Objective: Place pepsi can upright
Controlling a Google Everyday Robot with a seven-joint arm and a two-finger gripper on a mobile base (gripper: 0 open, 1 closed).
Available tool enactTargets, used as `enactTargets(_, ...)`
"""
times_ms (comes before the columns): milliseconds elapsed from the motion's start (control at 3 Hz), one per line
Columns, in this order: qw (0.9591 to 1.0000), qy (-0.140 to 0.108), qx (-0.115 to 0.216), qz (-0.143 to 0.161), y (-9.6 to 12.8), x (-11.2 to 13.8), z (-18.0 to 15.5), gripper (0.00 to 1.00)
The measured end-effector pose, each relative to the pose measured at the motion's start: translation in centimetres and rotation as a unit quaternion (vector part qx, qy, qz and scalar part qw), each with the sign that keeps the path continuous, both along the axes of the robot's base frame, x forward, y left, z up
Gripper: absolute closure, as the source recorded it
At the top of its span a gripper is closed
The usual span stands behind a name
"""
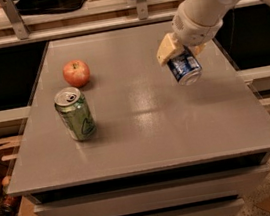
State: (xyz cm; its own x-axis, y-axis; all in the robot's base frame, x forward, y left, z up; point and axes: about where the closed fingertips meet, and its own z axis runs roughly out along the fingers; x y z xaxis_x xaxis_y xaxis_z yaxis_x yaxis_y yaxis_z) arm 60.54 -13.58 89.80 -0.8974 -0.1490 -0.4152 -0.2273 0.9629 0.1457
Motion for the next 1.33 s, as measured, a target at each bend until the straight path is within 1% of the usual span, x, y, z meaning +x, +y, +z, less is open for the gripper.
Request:
enactTargets(333,0.9939,-0.069,0.067,0.054,1.6,-1.1,1.8,1.0)
enactTargets(667,0.9855,-0.12,0.1,0.066,1.4,-0.9,4.0,1.0)
enactTargets(1000,0.9853,-0.121,0.099,0.069,1.3,-0.8,4.0,1.0)
enactTargets(1333,0.9786,-0.132,0.104,0.119,1.5,-0.4,4.0,1.0)
